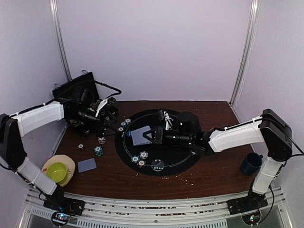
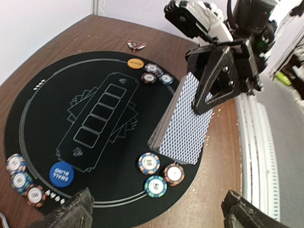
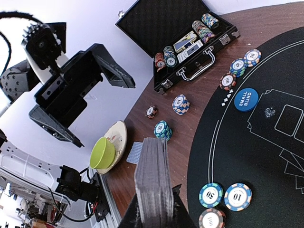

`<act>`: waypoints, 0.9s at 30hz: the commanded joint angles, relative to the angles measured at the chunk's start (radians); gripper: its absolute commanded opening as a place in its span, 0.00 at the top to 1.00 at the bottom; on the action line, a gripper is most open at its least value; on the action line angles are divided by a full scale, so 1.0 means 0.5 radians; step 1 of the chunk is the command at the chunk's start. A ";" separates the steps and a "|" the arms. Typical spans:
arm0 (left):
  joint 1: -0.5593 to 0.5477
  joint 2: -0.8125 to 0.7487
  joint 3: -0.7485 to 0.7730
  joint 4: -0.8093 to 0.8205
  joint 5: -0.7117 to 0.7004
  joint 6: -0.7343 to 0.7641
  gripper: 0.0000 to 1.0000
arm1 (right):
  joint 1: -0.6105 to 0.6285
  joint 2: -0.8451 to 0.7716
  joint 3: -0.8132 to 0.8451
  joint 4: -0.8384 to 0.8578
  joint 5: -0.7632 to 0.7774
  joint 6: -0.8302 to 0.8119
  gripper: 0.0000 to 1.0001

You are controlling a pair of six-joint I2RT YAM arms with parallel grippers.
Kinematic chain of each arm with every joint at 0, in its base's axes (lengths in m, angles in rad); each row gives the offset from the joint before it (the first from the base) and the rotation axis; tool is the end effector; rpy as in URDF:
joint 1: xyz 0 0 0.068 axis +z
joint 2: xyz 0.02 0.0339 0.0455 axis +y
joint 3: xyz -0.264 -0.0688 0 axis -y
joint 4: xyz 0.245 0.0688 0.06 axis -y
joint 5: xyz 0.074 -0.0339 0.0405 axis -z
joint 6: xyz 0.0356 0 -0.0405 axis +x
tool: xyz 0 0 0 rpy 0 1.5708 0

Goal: Distribute texas hold em gaming equipment
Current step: Pass from the left arm to the right, then pass from the right arm to the left

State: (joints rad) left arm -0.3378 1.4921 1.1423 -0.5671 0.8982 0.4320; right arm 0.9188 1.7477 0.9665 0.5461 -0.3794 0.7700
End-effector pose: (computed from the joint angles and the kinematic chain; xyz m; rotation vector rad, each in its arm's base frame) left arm 0.2818 -0.1285 0.2727 1.1884 1.9518 -1.0497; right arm 0.2242 0.3155 0.2185 -0.4628 2.0249 1.4729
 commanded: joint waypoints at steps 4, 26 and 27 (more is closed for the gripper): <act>0.036 0.274 0.093 0.047 0.643 0.167 0.02 | -0.035 -0.101 -0.086 0.077 0.006 -0.059 1.00; -0.373 -0.191 -0.343 0.811 -0.492 0.119 0.02 | -0.047 0.064 0.066 0.151 -0.322 0.296 0.99; -0.398 -0.210 -0.345 0.811 -0.537 0.138 0.02 | -0.044 0.084 0.076 0.158 -0.329 0.323 0.99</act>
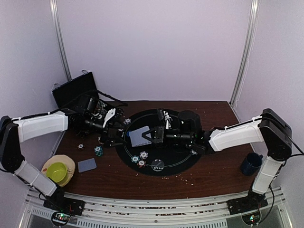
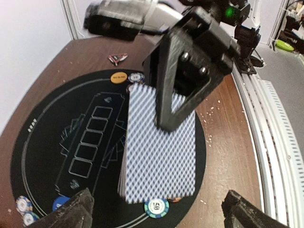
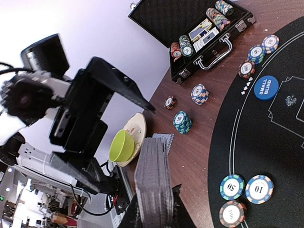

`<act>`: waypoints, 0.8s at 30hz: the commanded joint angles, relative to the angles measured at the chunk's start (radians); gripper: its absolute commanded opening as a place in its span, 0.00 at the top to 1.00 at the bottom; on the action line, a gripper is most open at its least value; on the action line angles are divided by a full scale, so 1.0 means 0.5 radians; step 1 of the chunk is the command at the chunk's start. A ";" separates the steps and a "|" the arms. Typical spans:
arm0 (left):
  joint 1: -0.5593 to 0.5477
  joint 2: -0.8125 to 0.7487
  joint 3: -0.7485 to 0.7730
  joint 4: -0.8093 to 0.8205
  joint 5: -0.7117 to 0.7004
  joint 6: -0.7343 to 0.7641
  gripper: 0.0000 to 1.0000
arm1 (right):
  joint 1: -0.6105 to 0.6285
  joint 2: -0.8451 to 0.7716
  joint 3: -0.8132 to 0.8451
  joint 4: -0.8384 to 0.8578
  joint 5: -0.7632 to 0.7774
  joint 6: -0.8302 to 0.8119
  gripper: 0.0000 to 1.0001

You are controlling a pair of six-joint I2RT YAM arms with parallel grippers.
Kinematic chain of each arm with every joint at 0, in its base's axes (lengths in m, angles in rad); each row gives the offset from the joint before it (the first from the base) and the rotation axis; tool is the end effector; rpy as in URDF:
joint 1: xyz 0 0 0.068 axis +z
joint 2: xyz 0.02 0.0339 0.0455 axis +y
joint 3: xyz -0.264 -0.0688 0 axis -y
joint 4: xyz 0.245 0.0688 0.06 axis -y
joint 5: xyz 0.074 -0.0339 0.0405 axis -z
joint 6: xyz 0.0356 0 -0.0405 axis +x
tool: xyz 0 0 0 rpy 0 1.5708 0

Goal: Distribute texas hold em gaming equipment
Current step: Pass from the right arm to the left

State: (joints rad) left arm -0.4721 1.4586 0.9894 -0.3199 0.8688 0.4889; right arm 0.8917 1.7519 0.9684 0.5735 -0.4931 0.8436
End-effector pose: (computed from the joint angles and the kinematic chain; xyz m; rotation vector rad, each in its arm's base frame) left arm 0.2588 -0.1626 0.2497 1.3732 1.7355 -1.0009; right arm 0.2297 0.3113 0.2208 -0.4673 2.0420 1.6013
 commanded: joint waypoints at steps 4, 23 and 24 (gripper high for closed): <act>-0.231 -0.131 0.038 0.190 -0.582 0.175 0.02 | 0.015 0.117 0.076 0.115 -0.080 0.245 0.99; -0.484 -0.110 -0.212 0.484 -0.857 0.285 0.02 | -0.006 0.308 -0.115 1.043 -0.343 0.940 1.00; -0.484 -0.127 -0.252 0.525 -0.861 0.277 0.02 | -0.010 0.308 -0.119 1.005 -0.325 0.921 0.99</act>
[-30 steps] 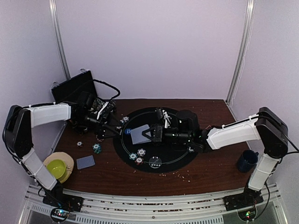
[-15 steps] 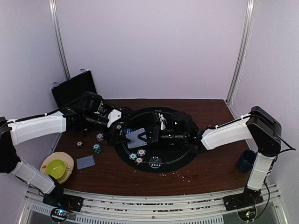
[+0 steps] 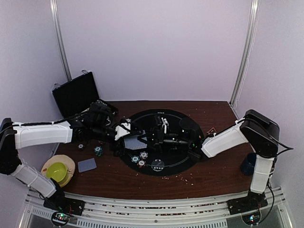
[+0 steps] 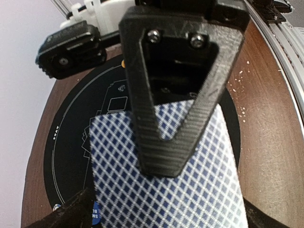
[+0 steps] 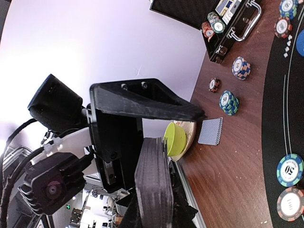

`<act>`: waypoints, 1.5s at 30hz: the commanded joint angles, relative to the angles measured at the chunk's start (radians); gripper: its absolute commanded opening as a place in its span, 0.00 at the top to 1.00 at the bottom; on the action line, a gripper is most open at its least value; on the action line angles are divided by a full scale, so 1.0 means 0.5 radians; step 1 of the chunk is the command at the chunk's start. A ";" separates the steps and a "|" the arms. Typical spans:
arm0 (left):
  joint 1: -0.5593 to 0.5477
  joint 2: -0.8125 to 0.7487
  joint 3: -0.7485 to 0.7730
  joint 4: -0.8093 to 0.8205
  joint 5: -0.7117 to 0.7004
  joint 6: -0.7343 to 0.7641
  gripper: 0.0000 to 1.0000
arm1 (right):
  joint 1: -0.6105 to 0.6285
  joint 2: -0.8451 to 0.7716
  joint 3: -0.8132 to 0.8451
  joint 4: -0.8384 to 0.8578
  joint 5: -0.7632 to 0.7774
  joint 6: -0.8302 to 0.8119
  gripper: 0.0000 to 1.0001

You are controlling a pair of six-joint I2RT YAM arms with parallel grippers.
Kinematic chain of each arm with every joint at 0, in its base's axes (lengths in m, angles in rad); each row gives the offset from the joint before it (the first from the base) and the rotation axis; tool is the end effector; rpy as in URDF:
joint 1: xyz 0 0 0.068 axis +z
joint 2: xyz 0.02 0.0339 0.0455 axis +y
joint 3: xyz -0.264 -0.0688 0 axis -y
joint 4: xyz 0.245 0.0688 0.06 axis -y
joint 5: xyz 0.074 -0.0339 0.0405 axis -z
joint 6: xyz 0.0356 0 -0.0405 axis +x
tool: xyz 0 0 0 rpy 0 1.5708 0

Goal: Distribute texas hold em gaming equipment
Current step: Pass from the right arm to the left

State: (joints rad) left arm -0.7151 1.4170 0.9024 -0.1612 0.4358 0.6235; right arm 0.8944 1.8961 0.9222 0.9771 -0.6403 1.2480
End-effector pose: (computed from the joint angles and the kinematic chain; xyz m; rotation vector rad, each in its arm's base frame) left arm 0.2206 -0.2115 0.2396 1.5576 1.5898 -0.5382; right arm 0.2302 0.3208 0.1951 -0.2956 2.0340 2.0272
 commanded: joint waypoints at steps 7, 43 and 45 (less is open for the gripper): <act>0.003 -0.070 -0.103 0.192 0.048 0.015 0.10 | -0.046 -0.007 -0.066 0.155 0.039 0.072 0.99; 0.003 0.078 -0.094 0.258 0.073 -0.060 0.20 | -0.035 0.112 -0.001 0.238 -0.014 0.143 0.98; 0.003 0.078 -0.098 0.265 0.073 -0.059 0.26 | -0.037 0.112 0.002 0.228 -0.014 0.140 0.98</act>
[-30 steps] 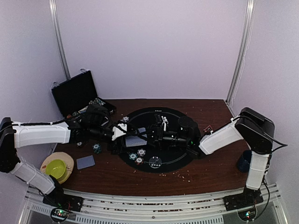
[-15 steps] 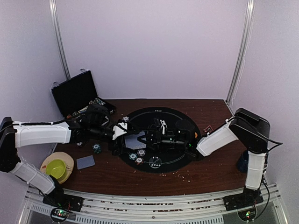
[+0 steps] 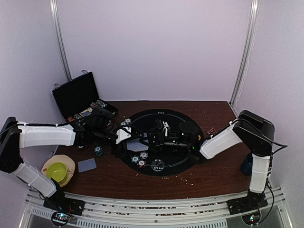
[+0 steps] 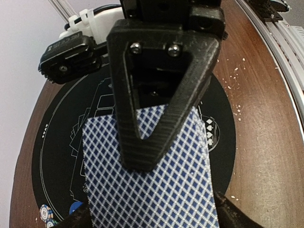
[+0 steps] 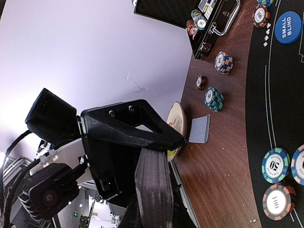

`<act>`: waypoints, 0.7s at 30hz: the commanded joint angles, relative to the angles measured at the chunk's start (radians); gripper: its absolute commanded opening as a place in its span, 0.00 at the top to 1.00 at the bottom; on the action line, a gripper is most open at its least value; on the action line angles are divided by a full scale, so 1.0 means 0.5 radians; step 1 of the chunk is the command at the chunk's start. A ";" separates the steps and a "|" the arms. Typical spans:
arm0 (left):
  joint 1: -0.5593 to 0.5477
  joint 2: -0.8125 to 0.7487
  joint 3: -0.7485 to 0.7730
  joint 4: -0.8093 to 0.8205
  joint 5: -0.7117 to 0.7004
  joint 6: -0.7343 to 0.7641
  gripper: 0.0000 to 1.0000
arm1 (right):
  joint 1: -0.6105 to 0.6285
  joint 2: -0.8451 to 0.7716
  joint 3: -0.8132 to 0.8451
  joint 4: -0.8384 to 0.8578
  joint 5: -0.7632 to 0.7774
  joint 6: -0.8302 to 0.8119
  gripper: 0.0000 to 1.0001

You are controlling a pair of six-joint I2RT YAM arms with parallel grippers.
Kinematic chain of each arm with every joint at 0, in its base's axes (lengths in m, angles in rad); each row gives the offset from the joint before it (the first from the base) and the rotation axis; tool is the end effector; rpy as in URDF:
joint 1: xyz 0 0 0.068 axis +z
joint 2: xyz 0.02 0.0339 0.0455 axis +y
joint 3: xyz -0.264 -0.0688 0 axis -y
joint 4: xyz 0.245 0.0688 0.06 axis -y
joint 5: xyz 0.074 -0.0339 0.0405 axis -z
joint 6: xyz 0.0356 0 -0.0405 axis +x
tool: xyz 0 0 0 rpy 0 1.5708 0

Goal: Distribute texas hold em gaming equipment
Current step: Pass from the right arm to the left

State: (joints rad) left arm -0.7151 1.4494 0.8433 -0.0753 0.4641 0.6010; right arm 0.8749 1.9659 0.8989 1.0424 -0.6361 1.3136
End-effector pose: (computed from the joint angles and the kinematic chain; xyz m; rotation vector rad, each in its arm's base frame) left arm 0.2204 -0.2125 0.2186 1.5528 1.6008 -0.5831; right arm 0.2370 0.3167 0.1690 -0.1922 2.0954 2.0395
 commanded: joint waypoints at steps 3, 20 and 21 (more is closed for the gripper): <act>-0.001 0.019 0.023 0.092 0.017 -0.014 0.29 | 0.006 -0.022 0.054 0.102 -0.027 0.014 0.97; 0.001 0.057 -0.024 0.054 0.015 0.050 0.43 | 0.007 -0.112 0.179 -0.426 0.012 -0.331 0.65; 0.004 0.058 -0.024 0.046 0.006 0.055 0.43 | 0.005 -0.129 0.207 -0.537 0.034 -0.392 0.65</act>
State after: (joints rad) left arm -0.7136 1.4658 0.8398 -0.0700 0.4572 0.6064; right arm 0.8749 1.9629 0.9485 0.9234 -0.6456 1.2354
